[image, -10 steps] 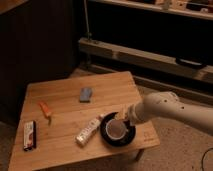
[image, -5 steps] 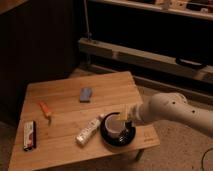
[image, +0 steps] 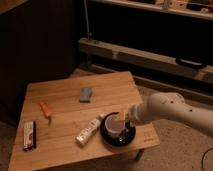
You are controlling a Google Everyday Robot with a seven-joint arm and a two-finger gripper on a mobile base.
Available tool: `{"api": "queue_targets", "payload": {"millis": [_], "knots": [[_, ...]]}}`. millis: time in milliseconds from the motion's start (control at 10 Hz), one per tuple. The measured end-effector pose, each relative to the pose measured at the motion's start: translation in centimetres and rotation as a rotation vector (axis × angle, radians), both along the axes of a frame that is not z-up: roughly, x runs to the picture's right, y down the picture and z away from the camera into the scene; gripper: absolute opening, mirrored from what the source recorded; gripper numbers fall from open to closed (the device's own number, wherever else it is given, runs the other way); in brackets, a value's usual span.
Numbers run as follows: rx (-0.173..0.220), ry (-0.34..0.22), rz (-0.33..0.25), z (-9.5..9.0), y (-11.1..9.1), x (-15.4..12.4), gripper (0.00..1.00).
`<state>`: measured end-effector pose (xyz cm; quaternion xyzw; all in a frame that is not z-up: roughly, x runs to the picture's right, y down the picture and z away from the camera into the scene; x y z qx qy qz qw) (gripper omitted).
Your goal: Pick up the ceramic cup
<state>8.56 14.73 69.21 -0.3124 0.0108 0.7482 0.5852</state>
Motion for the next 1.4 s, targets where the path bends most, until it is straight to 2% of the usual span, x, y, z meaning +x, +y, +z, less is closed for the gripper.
{"api": "queue_targets", "payload": {"millis": [700, 1400], "knots": [[-0.055, -0.003, -0.007, 4.8, 0.4, -1.3, 0.61], [-0.092, 0.0, -0.011, 6.9, 0.9, -1.5, 0.61]]}}
